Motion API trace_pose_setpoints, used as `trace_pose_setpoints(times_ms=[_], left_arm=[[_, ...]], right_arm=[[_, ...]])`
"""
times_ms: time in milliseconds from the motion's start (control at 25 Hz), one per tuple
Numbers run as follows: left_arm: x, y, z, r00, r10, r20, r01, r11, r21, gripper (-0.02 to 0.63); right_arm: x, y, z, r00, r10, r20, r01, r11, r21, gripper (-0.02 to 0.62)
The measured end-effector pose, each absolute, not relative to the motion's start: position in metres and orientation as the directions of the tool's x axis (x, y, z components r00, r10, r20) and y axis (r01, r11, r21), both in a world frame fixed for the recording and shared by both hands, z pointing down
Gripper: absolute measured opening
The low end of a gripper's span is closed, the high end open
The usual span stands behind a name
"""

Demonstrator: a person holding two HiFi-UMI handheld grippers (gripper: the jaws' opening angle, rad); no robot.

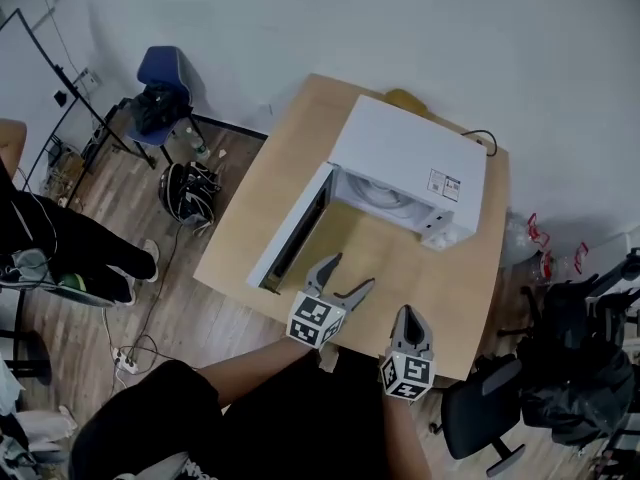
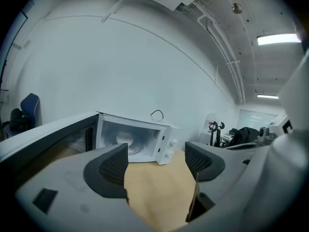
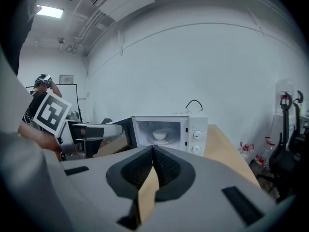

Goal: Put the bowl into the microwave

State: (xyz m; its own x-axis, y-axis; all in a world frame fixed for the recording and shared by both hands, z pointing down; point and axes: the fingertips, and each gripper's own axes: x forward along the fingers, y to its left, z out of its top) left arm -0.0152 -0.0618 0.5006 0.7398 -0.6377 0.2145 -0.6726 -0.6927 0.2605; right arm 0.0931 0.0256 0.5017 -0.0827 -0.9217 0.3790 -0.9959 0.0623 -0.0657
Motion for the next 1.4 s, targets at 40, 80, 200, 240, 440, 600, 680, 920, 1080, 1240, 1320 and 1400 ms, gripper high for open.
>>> trace_pose_setpoints(times_ms=[40, 80, 200, 240, 440, 600, 680, 920, 1080, 1240, 1320, 1400], left_arm=[[-0.015, -0.046, 0.492, 0.756, -0.625, 0.195, -0.655, -0.714, 0.249, 0.367], [-0.015, -0.028, 0.484, 0.773, -0.609, 0.178, -0.635, -0.737, 0.233, 0.367], [-0.015, 0.017, 0.465, 0.803, -0.577, 0.15, -0.595, -0.767, 0.238, 0.365], [-0.016, 0.028, 0.46, 0.802, -0.579, 0.146, -0.596, -0.764, 0.249, 0.361], [-0.026, 0.07, 0.428, 0.771, -0.63, 0.093, -0.632, -0.741, 0.227, 0.091], [-0.023, 0.109, 0.409, 0.754, -0.651, 0.093, -0.652, -0.721, 0.234, 0.02], [-0.021, 0.131, 0.404, 0.739, -0.666, 0.102, -0.67, -0.71, 0.218, 0.018], [-0.017, 0.193, 0.406, 0.698, -0.706, 0.121, -0.716, -0.682, 0.15, 0.018], [-0.029, 0.232, 0.414, 0.656, -0.739, 0.154, -0.755, -0.643, 0.132, 0.018], [-0.043, 0.258, 0.421, 0.61, -0.775, 0.166, -0.792, -0.601, 0.107, 0.019], [-0.048, 0.268, 0.423, 0.6, -0.781, 0.173, -0.8, -0.589, 0.113, 0.018], [-0.051, 0.274, 0.421, 0.597, -0.783, 0.174, -0.802, -0.584, 0.123, 0.019]], right_arm=[[0.091, 0.035, 0.498, -0.086, -0.922, 0.378, -0.995, 0.063, -0.072, 0.06], [0.089, 0.045, 0.493, -0.092, -0.922, 0.375, -0.995, 0.068, -0.078, 0.06], [0.085, 0.07, 0.48, -0.114, -0.927, 0.356, -0.992, 0.087, -0.092, 0.06], [0.086, 0.075, 0.476, -0.12, -0.93, 0.347, -0.991, 0.092, -0.096, 0.06], [0.087, 0.104, 0.449, -0.154, -0.943, 0.296, -0.986, 0.125, -0.114, 0.06], [0.08, 0.137, 0.423, -0.195, -0.95, 0.242, -0.98, 0.182, -0.077, 0.06], [0.074, 0.157, 0.417, -0.218, -0.95, 0.223, -0.976, 0.211, -0.057, 0.06], [0.068, 0.209, 0.419, -0.242, -0.944, 0.224, -0.97, 0.239, -0.037, 0.06], [0.064, 0.244, 0.422, -0.259, -0.937, 0.233, -0.966, 0.257, -0.042, 0.06], [0.056, 0.271, 0.428, -0.265, -0.936, 0.234, -0.964, 0.261, -0.047, 0.06], [0.052, 0.28, 0.43, -0.27, -0.934, 0.235, -0.963, 0.265, -0.053, 0.06], [0.047, 0.287, 0.427, -0.272, -0.934, 0.231, -0.962, 0.267, -0.052, 0.06]])
